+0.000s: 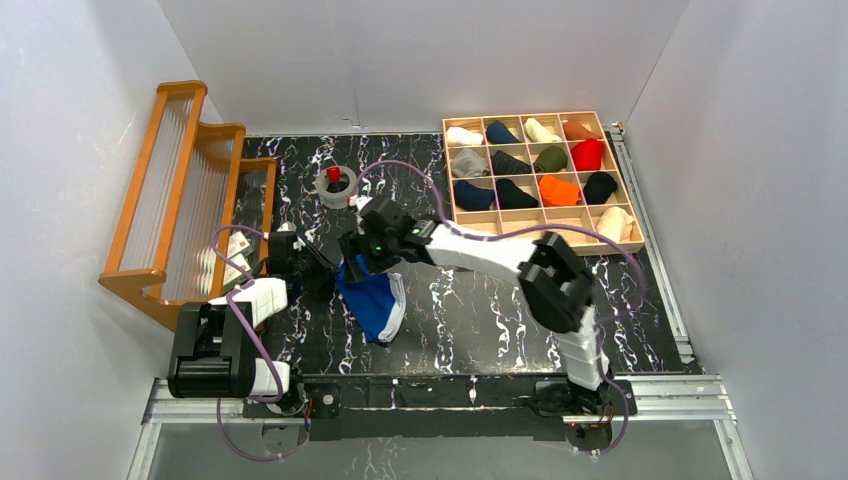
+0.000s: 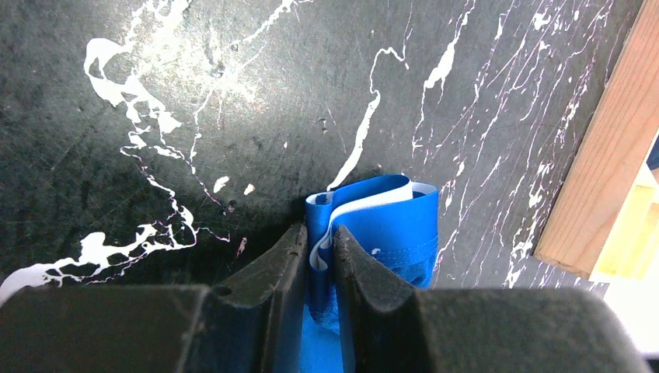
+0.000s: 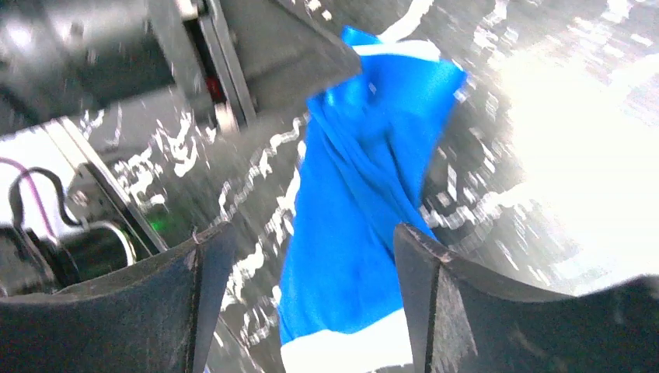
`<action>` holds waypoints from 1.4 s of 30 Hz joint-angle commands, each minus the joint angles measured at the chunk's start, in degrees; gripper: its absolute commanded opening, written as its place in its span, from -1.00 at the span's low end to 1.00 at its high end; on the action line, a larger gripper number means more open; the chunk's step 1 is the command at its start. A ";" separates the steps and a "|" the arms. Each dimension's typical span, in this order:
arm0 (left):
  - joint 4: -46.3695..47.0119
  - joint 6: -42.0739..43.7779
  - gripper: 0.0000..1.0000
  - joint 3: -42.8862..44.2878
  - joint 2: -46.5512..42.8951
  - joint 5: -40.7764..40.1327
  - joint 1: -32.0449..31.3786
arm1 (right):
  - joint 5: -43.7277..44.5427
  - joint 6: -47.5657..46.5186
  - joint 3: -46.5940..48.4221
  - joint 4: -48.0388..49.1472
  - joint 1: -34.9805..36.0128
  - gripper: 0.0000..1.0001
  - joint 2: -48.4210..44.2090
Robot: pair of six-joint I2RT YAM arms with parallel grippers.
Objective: Roll the underwear
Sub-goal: Fold the underwear at the center of the board.
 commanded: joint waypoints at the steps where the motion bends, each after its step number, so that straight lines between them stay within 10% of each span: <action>1: -6.89 2.40 -0.65 -0.15 1.12 -0.04 -0.19 | 6.79 -4.63 -11.65 -0.61 -3.24 0.68 -14.00; 8: -7.61 3.25 -0.65 0.67 1.50 1.44 -0.19 | -6.18 -4.98 -26.05 6.63 -10.27 0.80 -20.08; 19: -8.12 3.86 -0.66 1.57 2.61 2.16 -0.19 | -14.09 -6.40 -21.60 9.38 -10.35 0.69 -11.74; 32: -8.53 2.67 -0.66 2.02 2.62 2.05 -0.19 | -11.05 -9.19 -20.78 7.39 -7.90 -0.86 -12.88; 42: -11.99 1.12 -0.68 4.55 2.74 -1.44 -0.19 | 20.78 -17.84 -22.79 3.50 6.64 -0.97 -21.50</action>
